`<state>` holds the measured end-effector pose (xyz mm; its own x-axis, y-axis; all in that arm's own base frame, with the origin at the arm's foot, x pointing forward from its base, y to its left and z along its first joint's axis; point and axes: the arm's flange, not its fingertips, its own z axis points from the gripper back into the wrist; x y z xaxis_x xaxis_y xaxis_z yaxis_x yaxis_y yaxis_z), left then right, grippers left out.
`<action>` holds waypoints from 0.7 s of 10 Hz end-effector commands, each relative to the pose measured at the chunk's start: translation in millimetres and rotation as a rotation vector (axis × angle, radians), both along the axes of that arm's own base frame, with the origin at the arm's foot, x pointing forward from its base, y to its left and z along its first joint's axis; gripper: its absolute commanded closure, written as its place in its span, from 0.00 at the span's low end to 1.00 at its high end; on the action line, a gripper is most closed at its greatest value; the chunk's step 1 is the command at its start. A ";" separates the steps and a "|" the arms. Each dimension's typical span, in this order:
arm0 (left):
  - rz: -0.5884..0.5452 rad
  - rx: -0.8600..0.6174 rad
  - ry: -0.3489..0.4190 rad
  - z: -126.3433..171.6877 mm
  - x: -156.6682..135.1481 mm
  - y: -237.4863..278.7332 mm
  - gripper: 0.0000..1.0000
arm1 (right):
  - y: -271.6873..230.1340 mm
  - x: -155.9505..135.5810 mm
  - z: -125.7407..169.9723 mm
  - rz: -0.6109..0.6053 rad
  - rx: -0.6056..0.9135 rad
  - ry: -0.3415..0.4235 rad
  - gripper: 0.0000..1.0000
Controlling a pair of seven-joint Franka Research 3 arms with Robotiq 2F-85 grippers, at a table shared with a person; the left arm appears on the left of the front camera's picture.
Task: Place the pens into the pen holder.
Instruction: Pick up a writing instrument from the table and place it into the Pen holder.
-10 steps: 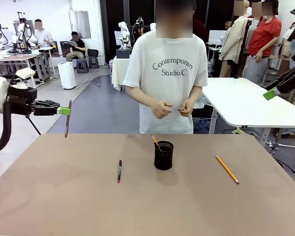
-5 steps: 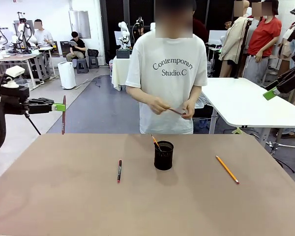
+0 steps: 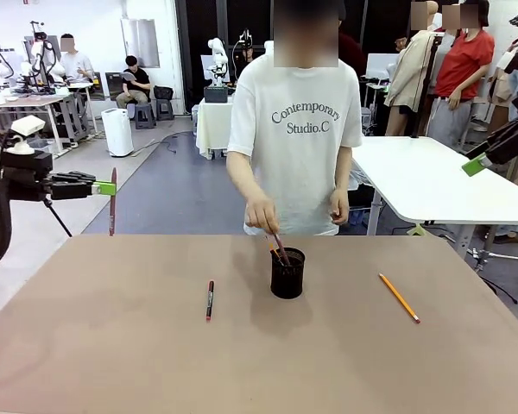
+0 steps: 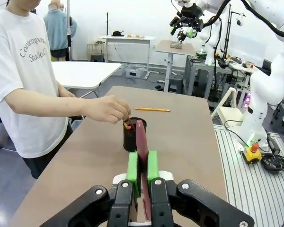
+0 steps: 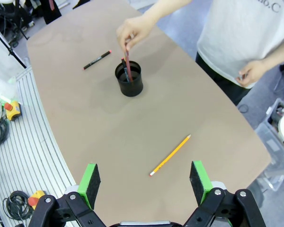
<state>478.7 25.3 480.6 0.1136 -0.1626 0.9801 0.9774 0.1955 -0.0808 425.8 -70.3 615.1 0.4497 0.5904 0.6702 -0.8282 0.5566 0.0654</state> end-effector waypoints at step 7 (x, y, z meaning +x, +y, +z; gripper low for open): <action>-0.003 0.005 0.002 2.5 0.2 0.0 1.00 | 1.3 0.3 2.1 -0.003 0.008 -0.005 0.00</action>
<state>478.7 25.3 480.6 0.1137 -0.1626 0.9801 0.9774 0.1955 -0.0809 425.8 -70.3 615.1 0.4497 0.5904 0.6702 -0.8282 0.5566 0.0654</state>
